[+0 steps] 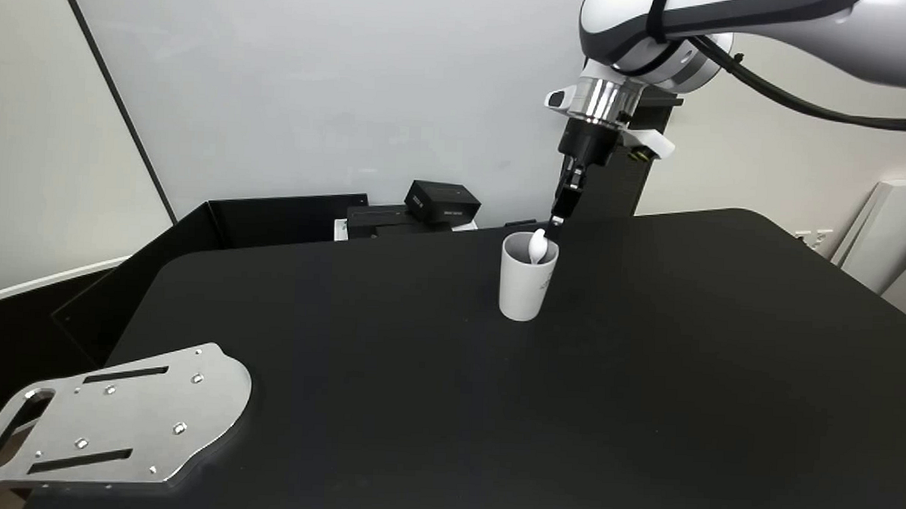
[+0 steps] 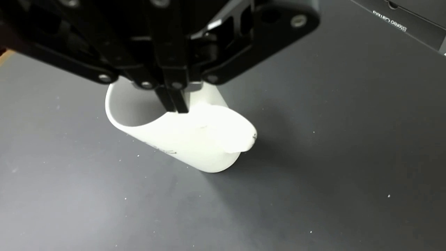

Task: Remove the white spoon from the white mug

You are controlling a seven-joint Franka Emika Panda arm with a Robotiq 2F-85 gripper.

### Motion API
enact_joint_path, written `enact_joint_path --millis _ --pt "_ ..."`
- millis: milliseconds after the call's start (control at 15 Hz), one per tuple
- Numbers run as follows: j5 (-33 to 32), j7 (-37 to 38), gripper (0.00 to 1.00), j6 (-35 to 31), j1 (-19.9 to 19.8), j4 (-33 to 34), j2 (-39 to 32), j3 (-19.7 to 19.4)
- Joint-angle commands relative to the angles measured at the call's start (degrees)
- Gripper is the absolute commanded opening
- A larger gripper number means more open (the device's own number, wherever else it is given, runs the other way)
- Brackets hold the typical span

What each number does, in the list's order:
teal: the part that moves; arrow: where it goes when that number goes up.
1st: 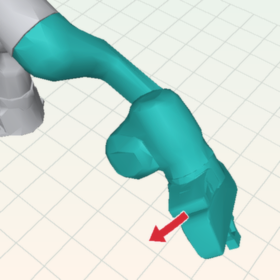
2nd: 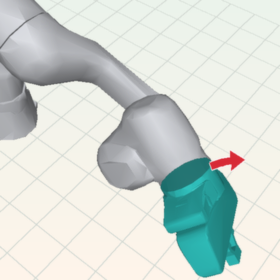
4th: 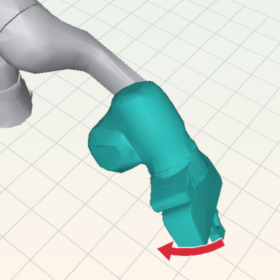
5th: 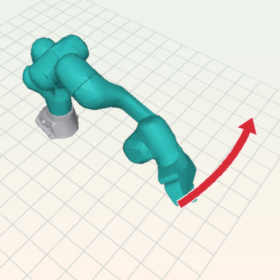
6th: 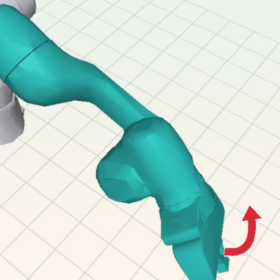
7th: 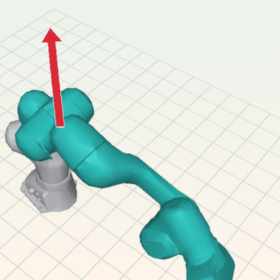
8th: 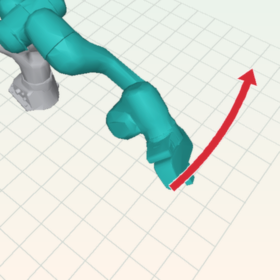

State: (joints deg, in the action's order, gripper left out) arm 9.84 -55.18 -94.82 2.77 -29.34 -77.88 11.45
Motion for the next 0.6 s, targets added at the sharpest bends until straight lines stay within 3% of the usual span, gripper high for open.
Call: enact_joint_path --millis 0,400,467,533 --pt "-0.7 1.9 0.0 0.4 0.5 2.2 -0.1 -0.7" --pt "-0.2 7.7 0.0 2.2 0.9 2.5 3.5 -0.6" --pt "-0.7 9.0 0.0 5.0 1.6 8.4 1.0 -0.5" --pt "-0.8 9.9 0.0 6.0 1.7 9.0 1.6 -0.6"
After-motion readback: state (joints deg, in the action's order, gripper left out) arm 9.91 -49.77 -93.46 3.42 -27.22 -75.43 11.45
